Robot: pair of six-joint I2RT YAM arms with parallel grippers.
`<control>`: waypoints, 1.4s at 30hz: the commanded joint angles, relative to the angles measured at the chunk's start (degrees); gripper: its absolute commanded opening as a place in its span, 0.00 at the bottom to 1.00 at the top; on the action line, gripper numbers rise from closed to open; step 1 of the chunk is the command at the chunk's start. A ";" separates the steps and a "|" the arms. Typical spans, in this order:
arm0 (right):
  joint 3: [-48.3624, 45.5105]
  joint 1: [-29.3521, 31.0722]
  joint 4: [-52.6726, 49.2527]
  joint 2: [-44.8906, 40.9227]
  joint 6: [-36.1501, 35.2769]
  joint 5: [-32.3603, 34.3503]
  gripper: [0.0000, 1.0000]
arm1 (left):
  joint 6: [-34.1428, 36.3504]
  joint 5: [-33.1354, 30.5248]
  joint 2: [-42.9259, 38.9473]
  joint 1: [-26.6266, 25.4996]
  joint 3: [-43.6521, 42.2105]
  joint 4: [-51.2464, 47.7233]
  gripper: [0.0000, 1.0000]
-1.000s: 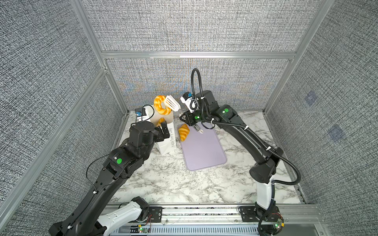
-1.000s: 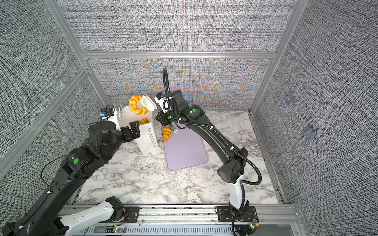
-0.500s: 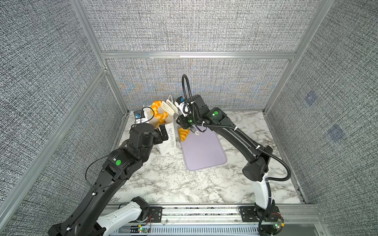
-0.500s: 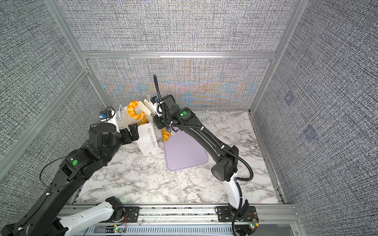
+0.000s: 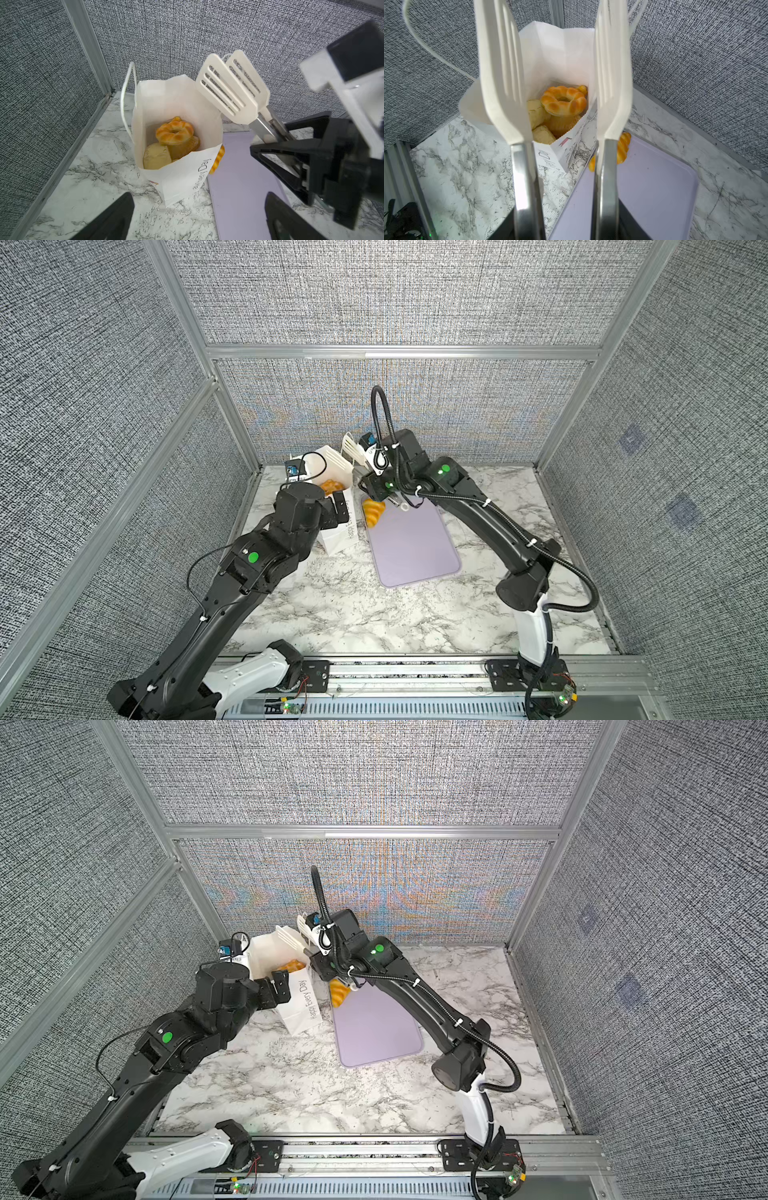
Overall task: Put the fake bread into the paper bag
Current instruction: 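Open the tongs to drop the ring donut into the bag, then move the open tongs back over the striped croissant with the right gripper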
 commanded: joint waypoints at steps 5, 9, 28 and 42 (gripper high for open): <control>-12.15 0.15 6.20 -9.91 -2.18 3.57 0.51 | -1.55 1.85 -0.69 0.05 -1.86 2.79 0.99; -22.18 -0.96 10.34 -16.63 -1.96 8.33 0.50 | -2.36 3.22 -0.93 -0.30 -3.61 6.25 0.99; -37.21 -9.81 5.40 -13.42 6.25 5.72 0.51 | -9.46 3.31 1.52 -6.26 -13.37 15.47 0.99; -29.18 -7.35 -2.57 1.53 5.80 0.60 0.53 | -12.57 3.05 0.80 -6.76 -21.04 16.50 0.99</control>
